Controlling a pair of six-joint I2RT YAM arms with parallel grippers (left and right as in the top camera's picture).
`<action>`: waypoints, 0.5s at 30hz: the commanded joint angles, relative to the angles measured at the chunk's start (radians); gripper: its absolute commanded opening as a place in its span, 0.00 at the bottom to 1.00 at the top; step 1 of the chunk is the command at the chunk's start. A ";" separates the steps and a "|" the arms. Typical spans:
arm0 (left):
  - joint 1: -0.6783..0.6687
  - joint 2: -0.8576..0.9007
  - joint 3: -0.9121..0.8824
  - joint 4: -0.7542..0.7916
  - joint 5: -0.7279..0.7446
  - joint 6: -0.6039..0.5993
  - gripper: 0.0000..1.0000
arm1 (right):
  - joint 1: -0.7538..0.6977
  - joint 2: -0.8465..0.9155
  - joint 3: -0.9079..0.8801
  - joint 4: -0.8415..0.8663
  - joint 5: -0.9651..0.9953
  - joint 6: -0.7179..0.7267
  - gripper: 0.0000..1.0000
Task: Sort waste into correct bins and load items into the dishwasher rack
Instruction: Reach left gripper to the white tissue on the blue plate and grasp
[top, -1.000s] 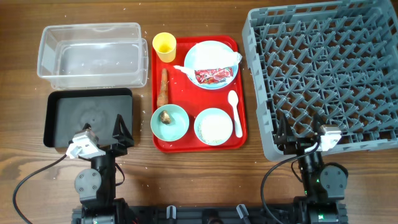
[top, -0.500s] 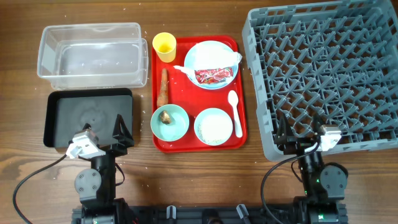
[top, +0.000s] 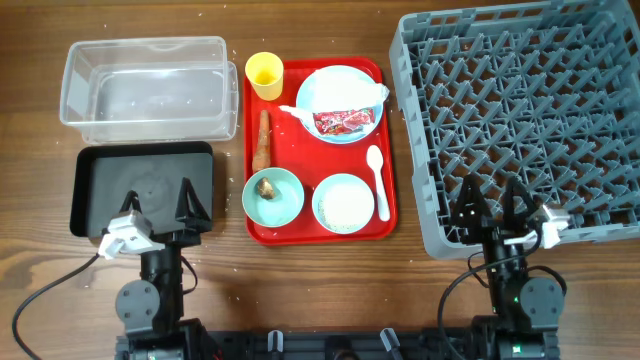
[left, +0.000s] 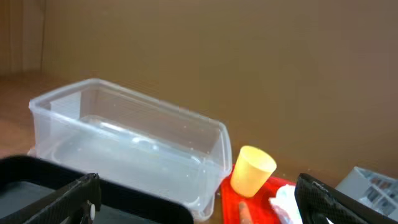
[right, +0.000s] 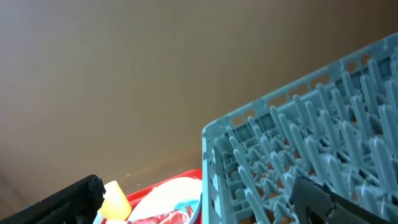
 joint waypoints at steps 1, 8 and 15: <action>0.006 0.069 0.170 -0.020 -0.003 0.047 1.00 | 0.004 0.050 0.117 0.018 0.019 -0.065 1.00; 0.006 0.658 0.730 -0.130 0.021 0.072 1.00 | 0.004 0.445 0.540 -0.001 -0.016 -0.168 1.00; -0.138 1.420 1.579 -0.588 0.117 0.073 1.00 | 0.004 0.994 1.104 -0.343 -0.228 -0.239 1.00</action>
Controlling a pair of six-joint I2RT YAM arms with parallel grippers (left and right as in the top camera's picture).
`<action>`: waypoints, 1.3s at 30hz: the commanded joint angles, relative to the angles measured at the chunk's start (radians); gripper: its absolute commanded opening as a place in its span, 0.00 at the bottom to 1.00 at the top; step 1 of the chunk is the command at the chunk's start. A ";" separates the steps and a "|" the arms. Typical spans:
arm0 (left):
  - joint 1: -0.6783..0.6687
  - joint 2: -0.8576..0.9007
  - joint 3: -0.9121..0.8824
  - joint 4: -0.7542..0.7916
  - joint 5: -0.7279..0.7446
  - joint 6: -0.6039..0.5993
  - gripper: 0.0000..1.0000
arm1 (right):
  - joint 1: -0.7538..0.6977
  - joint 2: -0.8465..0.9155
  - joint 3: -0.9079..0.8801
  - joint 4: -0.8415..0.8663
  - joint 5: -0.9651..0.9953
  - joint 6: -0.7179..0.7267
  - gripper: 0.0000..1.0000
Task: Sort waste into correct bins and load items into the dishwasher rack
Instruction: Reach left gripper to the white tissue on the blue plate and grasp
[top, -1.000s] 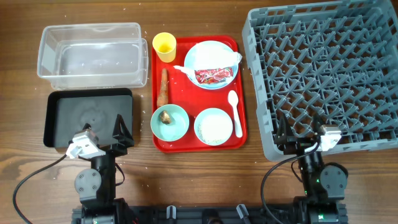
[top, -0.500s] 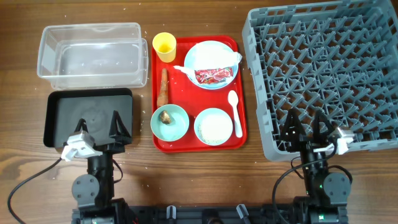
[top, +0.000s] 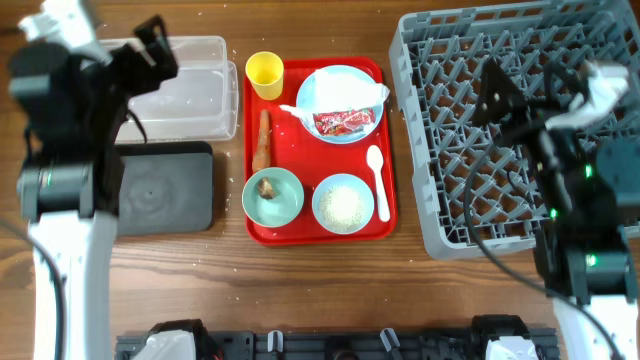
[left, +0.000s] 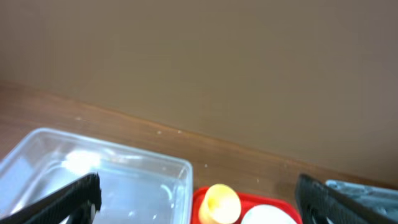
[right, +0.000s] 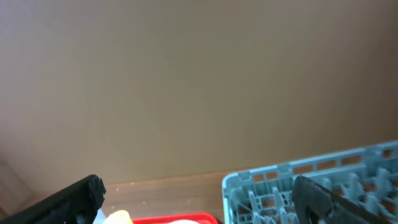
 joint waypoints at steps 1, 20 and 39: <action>-0.123 0.287 0.341 -0.142 0.030 0.022 1.00 | 0.003 0.187 0.240 -0.183 -0.120 -0.040 1.00; -0.636 0.836 0.603 -0.295 -0.249 0.111 1.00 | 0.003 0.475 0.428 -0.654 -0.129 -0.055 0.99; -0.572 1.078 0.828 -0.403 -0.285 -0.465 0.77 | 0.003 0.475 0.428 -0.755 -0.133 -0.031 1.00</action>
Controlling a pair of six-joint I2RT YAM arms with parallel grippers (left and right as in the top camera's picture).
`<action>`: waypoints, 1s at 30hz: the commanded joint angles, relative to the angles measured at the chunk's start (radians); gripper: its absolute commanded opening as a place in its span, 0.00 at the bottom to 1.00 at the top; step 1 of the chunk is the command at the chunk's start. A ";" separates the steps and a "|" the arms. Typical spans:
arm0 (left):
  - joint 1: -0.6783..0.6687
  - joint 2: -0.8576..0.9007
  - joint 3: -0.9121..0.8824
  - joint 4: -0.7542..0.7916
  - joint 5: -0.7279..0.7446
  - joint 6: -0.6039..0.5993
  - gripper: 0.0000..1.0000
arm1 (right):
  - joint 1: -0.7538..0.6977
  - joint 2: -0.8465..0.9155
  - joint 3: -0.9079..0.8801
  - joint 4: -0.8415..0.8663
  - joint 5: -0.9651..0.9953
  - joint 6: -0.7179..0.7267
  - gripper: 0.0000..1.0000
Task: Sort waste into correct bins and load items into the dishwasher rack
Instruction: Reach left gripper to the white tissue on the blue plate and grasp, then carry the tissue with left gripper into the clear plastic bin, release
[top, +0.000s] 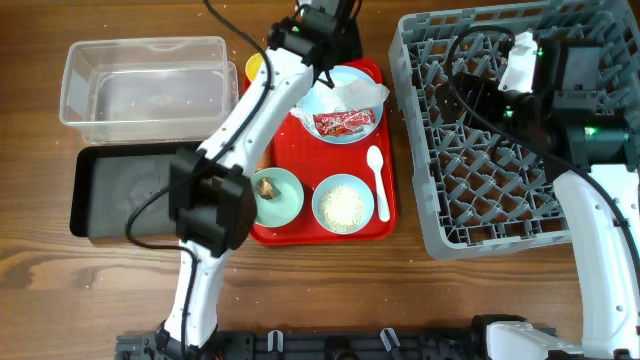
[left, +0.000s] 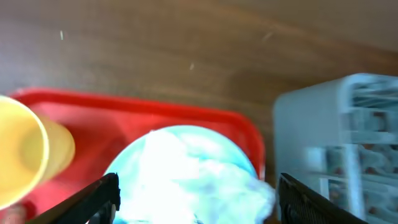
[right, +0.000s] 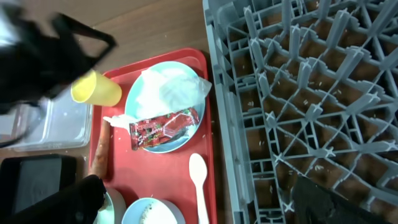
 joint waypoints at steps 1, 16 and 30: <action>-0.006 0.068 0.011 -0.052 -0.024 -0.162 0.75 | 0.003 0.002 0.021 -0.008 -0.009 0.009 1.00; -0.024 0.230 0.005 -0.208 0.048 -0.231 0.84 | 0.003 0.002 0.019 -0.009 -0.008 0.034 1.00; -0.010 0.150 0.134 -0.397 0.165 -0.122 0.89 | 0.003 0.002 0.019 0.012 -0.008 0.034 1.00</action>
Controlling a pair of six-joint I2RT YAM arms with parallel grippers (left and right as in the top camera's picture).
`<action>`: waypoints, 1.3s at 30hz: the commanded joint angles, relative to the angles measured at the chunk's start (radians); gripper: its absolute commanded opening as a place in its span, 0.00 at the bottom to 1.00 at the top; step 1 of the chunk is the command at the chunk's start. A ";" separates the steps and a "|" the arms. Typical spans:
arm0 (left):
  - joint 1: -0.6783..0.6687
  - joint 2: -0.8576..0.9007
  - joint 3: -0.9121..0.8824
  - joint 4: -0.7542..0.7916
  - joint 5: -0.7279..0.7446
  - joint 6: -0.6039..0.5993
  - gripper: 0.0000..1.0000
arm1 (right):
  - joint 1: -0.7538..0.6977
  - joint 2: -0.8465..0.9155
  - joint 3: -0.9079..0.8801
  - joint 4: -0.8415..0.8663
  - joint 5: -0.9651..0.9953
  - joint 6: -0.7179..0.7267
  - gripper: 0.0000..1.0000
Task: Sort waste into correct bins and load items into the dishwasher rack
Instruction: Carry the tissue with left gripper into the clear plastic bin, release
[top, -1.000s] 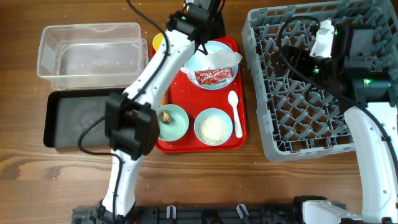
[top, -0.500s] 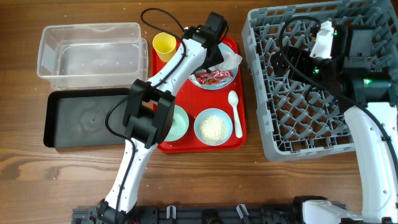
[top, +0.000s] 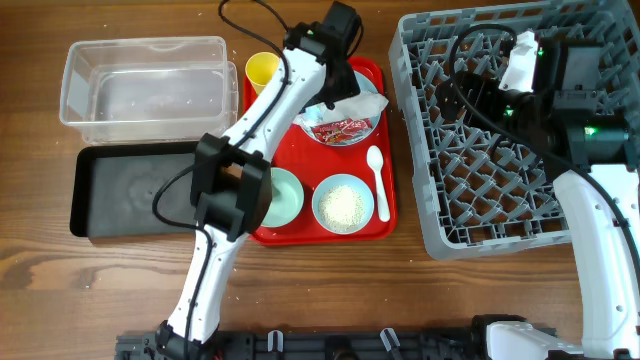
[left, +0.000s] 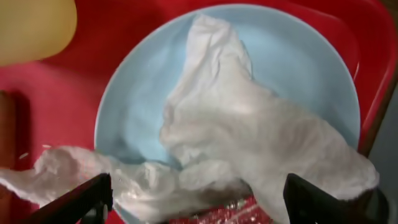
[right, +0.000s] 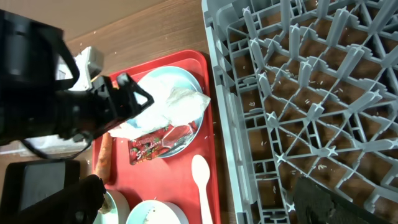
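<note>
A crumpled white napkin lies on a blue plate at the far end of the red tray. My left gripper hangs open low over the plate, its fingers on either side of the napkin. A red wrapper lies on the plate's near side. On the tray are also a yellow cup, a white spoon, a bowl of rice, a bowl with a food scrap and a carrot. My right gripper is open, high above the grey dishwasher rack.
A clear plastic bin stands at the far left, with a black tray in front of it. The left arm stretches from the table's front across the tray's left side. The rack fills the right side.
My left gripper was over the tray's far edge by the cup; now it is lower and right over the plate, open around the napkin. The right arm has not moved.
Both arms sat folded at the table's front edge with open grippers. Then both were raised, the left over the clear bin, the right over the rack. Then the left was at the tray's far end; now it straddles the napkin on the plate.
</note>
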 joint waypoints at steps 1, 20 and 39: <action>-0.012 -0.027 -0.009 -0.045 0.071 0.015 0.91 | 0.003 0.002 0.019 0.002 -0.009 0.008 1.00; -0.024 -0.046 -0.249 0.261 0.065 0.114 0.04 | 0.003 0.002 0.018 -0.009 -0.006 0.008 1.00; 0.643 -0.108 -0.043 -0.024 0.074 0.281 0.47 | 0.003 0.002 0.018 0.004 -0.006 0.016 1.00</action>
